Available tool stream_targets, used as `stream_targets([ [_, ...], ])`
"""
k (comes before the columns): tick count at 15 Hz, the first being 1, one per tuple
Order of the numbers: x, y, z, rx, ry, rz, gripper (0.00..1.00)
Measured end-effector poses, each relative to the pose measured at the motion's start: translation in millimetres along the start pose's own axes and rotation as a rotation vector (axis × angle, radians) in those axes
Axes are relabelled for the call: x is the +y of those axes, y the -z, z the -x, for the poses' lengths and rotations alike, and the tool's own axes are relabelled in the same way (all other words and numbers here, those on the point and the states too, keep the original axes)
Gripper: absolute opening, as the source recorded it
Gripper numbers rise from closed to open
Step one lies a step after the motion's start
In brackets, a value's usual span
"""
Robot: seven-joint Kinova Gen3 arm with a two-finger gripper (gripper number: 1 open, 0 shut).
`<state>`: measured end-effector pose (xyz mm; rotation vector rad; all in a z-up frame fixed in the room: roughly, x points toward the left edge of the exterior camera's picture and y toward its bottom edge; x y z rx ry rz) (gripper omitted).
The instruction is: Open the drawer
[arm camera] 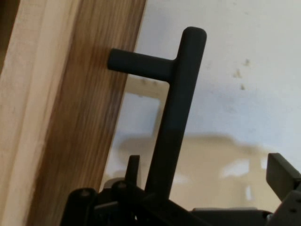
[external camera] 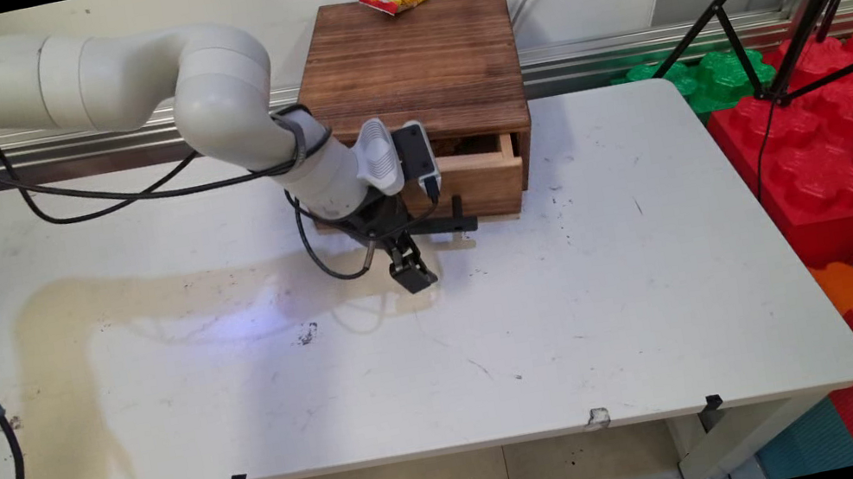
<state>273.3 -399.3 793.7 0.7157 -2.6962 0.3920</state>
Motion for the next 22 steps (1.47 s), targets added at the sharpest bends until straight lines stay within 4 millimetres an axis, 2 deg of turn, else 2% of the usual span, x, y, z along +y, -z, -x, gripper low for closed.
stream_targets([
  [7, 27.9, 13.0, 6.1, -0.024, 0.003, 0.032, 1.00],
  [22, 100.7, 54.6, 27.4, -0.072, 0.009, 0.098, 1.00],
])
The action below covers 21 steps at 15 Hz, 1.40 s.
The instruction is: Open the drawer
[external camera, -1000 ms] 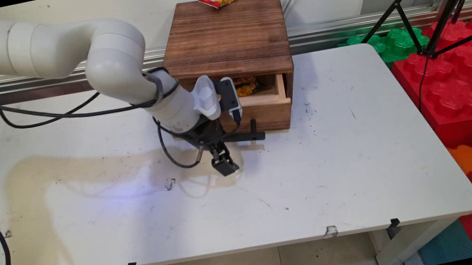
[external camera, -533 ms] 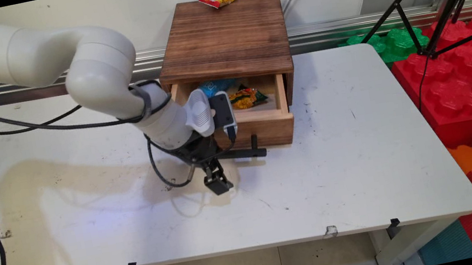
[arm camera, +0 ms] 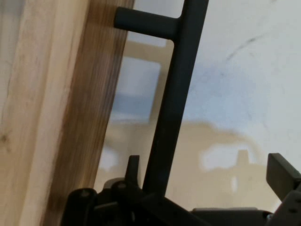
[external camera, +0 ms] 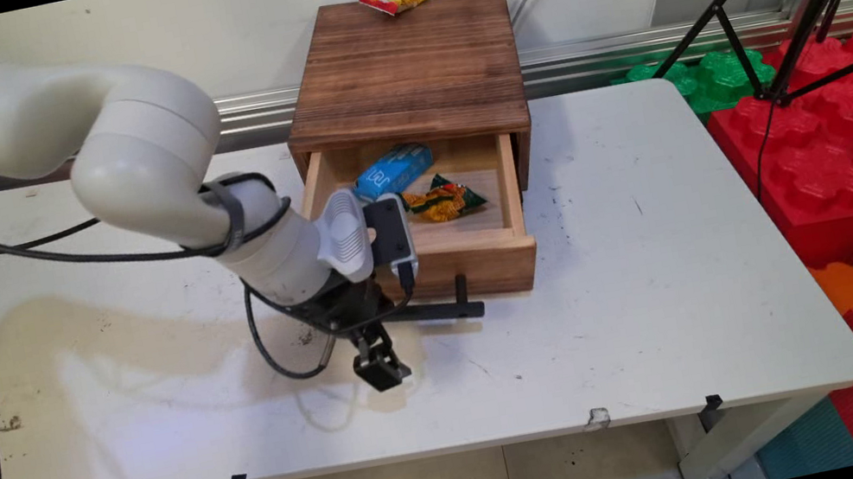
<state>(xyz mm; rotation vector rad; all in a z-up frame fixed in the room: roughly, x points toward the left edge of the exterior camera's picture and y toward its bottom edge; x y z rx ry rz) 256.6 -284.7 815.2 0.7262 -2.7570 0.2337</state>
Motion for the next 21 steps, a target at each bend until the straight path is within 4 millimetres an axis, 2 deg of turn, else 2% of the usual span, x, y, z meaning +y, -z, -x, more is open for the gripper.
stream_targets([
  [12, 47.7, 18.9, 10.4, -0.003, 0.006, 0.051, 1.00],
  [21, 68.1, 29.7, 14.4, -0.001, 0.007, 0.060, 1.00],
])
